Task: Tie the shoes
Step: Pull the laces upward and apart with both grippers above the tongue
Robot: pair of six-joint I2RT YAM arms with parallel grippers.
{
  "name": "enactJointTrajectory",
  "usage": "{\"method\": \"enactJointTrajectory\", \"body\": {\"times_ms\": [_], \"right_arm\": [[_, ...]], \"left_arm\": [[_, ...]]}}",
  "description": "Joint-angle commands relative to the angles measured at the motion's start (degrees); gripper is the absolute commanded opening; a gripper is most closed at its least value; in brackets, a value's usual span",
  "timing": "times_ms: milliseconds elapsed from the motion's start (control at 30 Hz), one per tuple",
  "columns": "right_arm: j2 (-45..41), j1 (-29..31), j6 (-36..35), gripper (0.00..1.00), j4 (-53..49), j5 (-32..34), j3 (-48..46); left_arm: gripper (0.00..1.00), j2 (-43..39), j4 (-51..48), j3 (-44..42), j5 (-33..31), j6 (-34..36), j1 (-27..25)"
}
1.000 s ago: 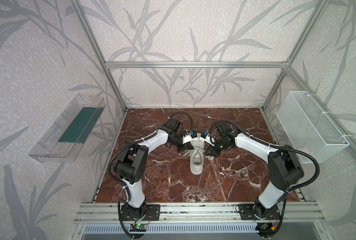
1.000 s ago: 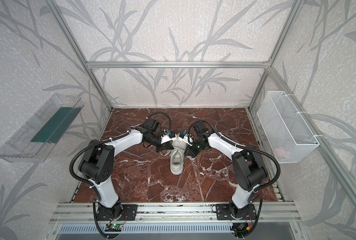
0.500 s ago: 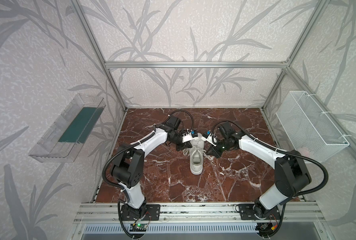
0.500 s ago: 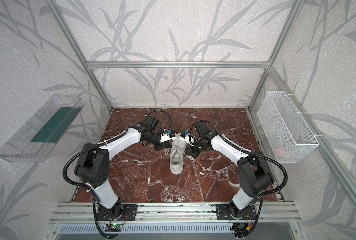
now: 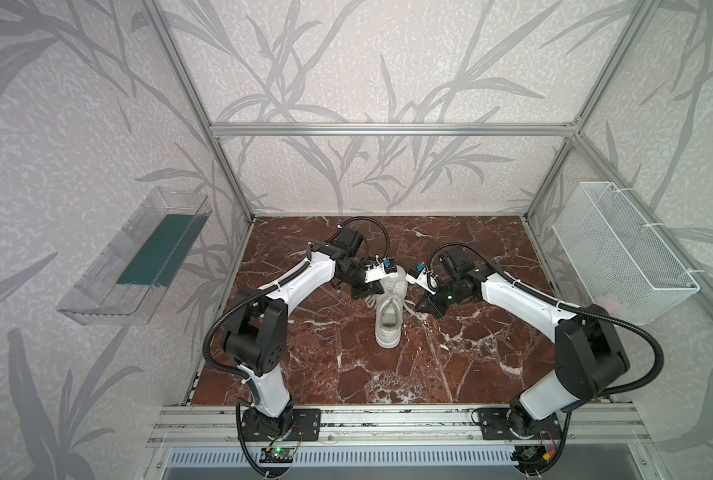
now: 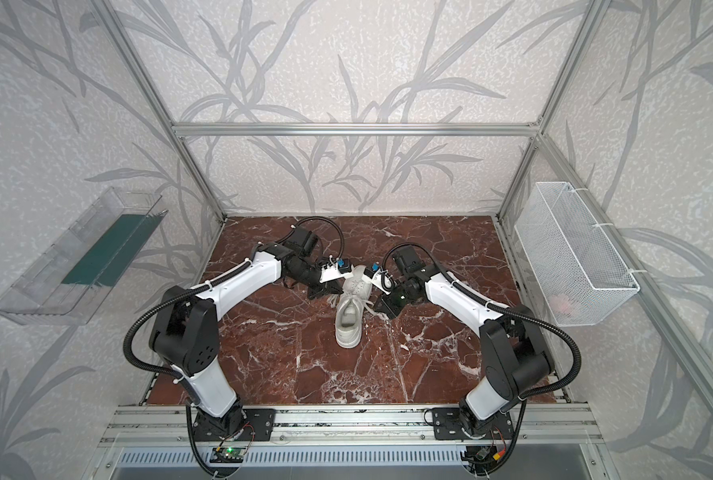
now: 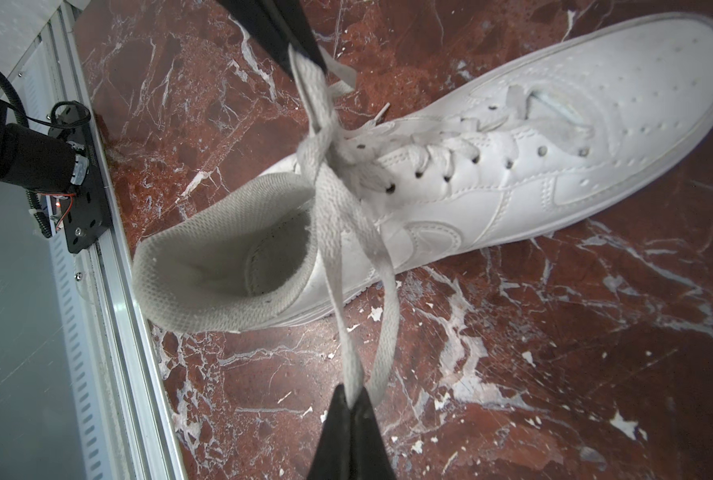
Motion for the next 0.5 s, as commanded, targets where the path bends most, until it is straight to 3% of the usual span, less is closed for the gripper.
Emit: {"method": "enactJointTrajectory", "body": {"times_ms": [0,467], "right_arm": [[-0.1,-0.2,0.0,0.00,-2.6,1.3,1.4],[-0.7,-1.7,1.0,0.00,-3.5,4.0,-1.4]], "left_arm": [[0.00,-0.5,-1.8,1.0,0.4,1.5,0.0],[0.00,2.4,-3.7,1.7,-1.7,1.2,0.5]]}}
